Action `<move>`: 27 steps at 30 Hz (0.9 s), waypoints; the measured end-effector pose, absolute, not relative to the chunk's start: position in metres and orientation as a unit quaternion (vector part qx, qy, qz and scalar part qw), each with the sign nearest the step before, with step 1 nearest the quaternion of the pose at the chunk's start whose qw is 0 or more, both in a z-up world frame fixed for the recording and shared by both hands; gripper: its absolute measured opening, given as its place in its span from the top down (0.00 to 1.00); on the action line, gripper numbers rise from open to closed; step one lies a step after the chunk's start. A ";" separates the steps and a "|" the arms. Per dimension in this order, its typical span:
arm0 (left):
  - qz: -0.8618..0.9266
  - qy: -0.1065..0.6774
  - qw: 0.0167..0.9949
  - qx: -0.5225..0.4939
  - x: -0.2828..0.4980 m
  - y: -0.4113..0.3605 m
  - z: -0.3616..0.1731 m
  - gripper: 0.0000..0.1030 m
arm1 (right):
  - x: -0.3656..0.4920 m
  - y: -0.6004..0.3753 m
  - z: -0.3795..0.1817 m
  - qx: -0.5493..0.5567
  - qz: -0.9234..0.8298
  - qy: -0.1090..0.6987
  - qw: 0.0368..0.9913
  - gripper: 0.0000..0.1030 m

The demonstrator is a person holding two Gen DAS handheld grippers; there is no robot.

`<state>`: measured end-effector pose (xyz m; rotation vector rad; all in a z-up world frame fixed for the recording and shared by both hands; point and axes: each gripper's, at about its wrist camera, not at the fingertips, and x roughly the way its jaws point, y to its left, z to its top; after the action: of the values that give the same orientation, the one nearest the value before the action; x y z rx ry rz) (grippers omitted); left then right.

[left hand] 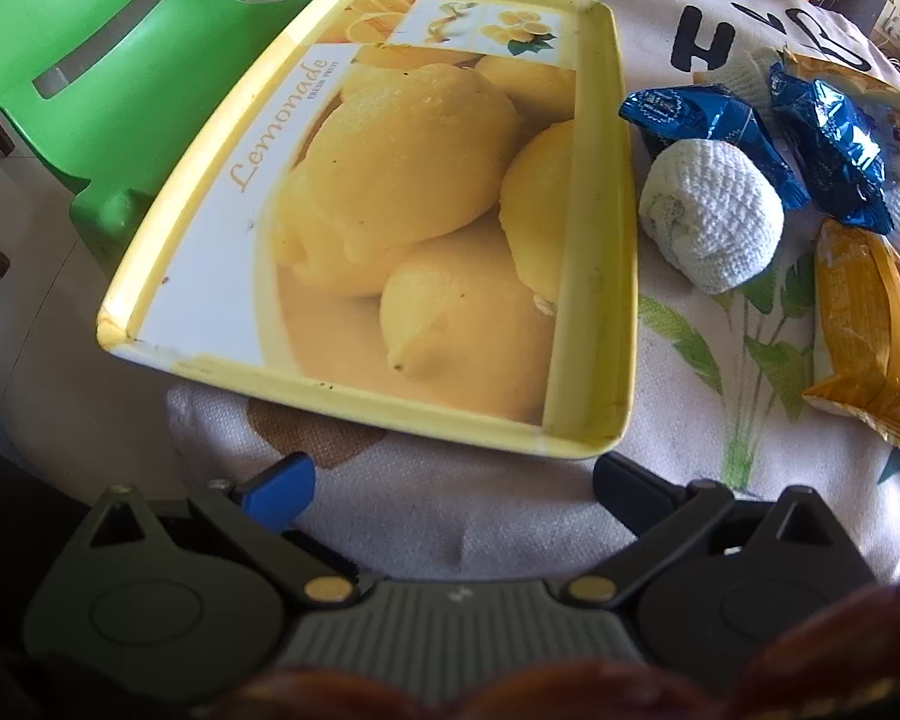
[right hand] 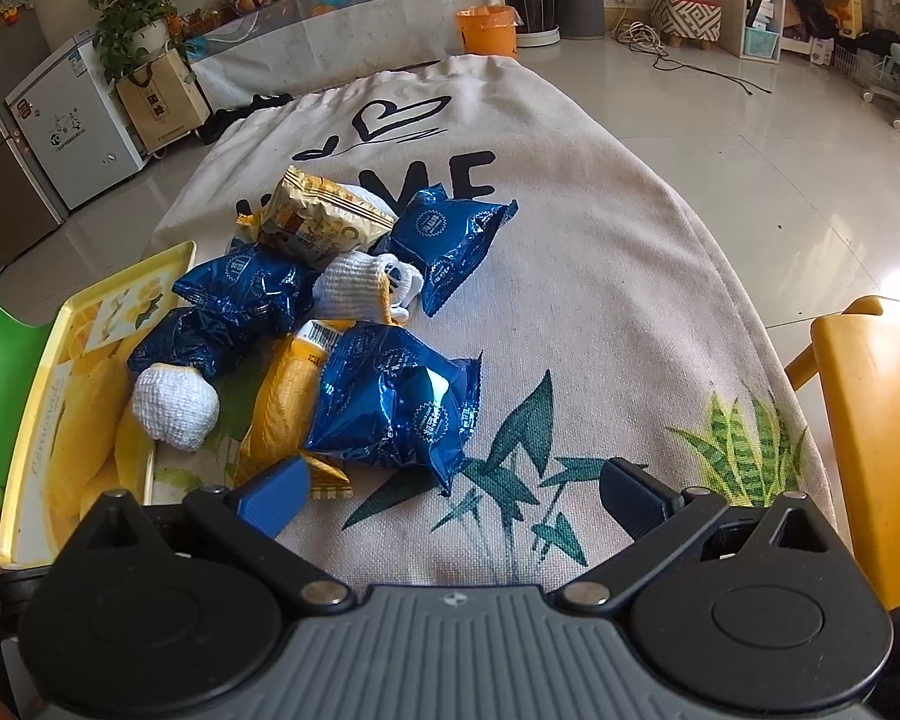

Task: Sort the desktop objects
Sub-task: 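Move both tools toward the pile of snacks beside the yellow tray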

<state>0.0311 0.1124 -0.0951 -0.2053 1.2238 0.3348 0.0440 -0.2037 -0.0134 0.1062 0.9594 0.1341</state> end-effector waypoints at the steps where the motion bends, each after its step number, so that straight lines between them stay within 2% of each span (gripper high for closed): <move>1: 0.159 0.572 0.799 -0.094 0.031 0.114 -0.097 0.00 | 0.045 -0.203 -0.014 0.050 0.065 0.463 0.883 0.00; 19: 0.196 0.571 0.789 -0.114 0.020 0.128 -0.099 0.00 | 0.052 -0.205 -0.035 0.081 0.068 0.510 0.854 0.00; 27: 0.158 0.561 0.801 -0.134 0.004 0.107 -0.091 0.00 | 0.059 -0.207 -0.040 0.093 0.051 0.515 0.851 0.00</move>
<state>0.0037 0.1072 -0.0907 -0.2867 1.2036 0.3395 0.0589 -0.2074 -0.0404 0.1954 1.0848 0.1082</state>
